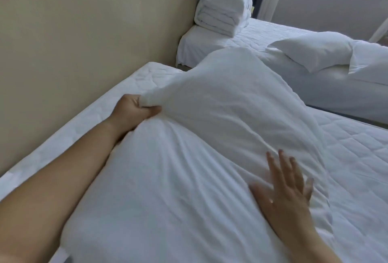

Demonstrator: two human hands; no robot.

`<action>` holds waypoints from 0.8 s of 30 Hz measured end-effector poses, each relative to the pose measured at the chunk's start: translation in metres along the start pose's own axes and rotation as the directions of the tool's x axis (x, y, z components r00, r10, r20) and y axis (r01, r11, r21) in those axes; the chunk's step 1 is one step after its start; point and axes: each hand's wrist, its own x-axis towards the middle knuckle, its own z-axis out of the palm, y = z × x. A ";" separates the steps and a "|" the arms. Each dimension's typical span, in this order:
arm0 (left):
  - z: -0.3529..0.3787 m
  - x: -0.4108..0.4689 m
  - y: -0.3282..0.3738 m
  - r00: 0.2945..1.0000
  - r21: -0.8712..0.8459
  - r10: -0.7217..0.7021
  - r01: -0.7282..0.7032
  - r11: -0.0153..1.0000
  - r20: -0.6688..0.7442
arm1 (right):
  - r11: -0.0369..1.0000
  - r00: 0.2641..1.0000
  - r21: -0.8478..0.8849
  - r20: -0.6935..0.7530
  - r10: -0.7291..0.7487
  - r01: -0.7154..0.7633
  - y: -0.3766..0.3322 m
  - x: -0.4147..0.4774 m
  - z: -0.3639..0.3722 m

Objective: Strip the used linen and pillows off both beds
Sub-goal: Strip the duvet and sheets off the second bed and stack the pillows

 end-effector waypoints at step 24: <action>0.065 -0.107 -0.152 0.999 0.717 -0.037 0.035 0.697 -0.012 | 0.717 0.497 0.089 0.661 -0.562 0.692 -0.081 -0.100 0.074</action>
